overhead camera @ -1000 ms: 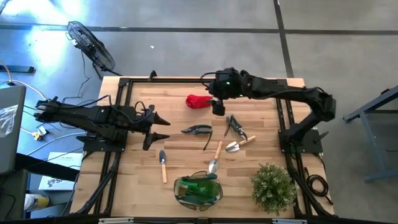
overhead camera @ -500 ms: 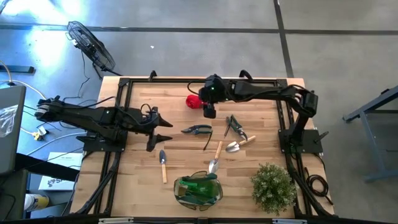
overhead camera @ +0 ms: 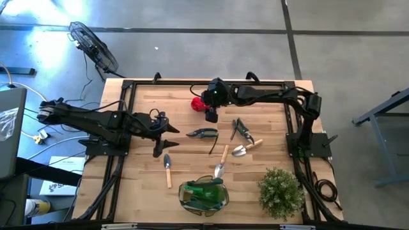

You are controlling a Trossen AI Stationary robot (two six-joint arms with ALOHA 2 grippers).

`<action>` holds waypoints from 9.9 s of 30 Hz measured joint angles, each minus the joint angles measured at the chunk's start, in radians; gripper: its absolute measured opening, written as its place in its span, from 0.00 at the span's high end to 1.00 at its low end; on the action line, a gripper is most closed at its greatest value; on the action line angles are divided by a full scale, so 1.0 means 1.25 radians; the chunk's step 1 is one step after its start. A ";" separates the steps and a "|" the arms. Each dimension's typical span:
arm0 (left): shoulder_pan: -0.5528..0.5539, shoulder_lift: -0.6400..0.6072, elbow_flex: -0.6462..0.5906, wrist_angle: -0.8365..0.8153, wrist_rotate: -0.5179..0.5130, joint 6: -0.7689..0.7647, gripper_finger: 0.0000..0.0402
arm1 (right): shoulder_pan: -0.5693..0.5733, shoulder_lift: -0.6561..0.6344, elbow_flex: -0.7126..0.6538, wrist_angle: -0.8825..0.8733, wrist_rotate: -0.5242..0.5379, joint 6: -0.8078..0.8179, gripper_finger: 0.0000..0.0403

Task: Pick & Place Garden tools in Gardening bag
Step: Put the red gloves into the green gardening bag

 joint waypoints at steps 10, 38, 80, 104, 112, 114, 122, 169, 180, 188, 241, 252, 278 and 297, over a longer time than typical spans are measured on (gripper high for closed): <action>0.000 0.001 -0.001 0.007 0.006 -0.001 0.35 | -0.003 0.066 0.000 0.041 0.003 0.023 0.36; -0.001 0.007 -0.001 0.007 0.012 0.000 0.35 | -0.002 0.187 -0.001 0.100 0.204 -0.046 0.36; -0.037 0.075 -0.001 0.023 0.008 -0.042 0.35 | 0.143 -0.012 -0.001 0.064 0.403 -0.082 0.94; -0.037 0.075 -0.001 0.023 0.010 -0.078 0.35 | 0.309 -0.445 -0.001 -0.212 0.507 0.011 0.94; -0.037 0.075 -0.001 0.024 0.009 -0.081 0.35 | 0.411 -0.510 -0.001 -0.292 0.506 0.099 0.94; -0.037 0.075 -0.001 0.025 0.006 -0.081 0.35 | 0.438 -0.519 -0.001 -0.325 0.506 0.131 0.94; -0.037 0.075 -0.001 0.029 -0.004 -0.084 0.35 | 0.562 -0.525 -0.035 -0.384 0.509 0.256 0.94; -0.040 0.104 -0.002 0.070 -0.041 0.112 0.35 | 0.932 -0.380 -0.348 0.682 0.600 0.112 0.94; -0.040 0.104 -0.002 0.072 -0.041 0.171 0.35 | 0.878 -0.273 -0.272 0.670 0.533 0.187 0.94; -0.040 0.104 -0.002 0.071 -0.003 0.168 0.35 | 0.847 -0.233 -0.172 0.481 0.480 0.275 0.94; -0.040 0.104 -0.001 0.069 0.045 0.106 0.35 | 0.735 -0.095 -0.167 0.283 0.146 0.586 0.94; -0.040 0.104 -0.001 0.070 0.045 0.105 0.35 | 0.720 -0.095 -0.167 0.156 0.140 0.679 0.94; -0.041 0.104 -0.001 0.065 0.044 0.113 0.35 | 0.666 -0.090 -0.167 0.088 -0.022 0.778 0.94; -0.040 0.104 -0.001 0.063 0.044 0.106 0.35 | 0.672 -0.089 -0.167 0.091 -0.023 0.780 0.82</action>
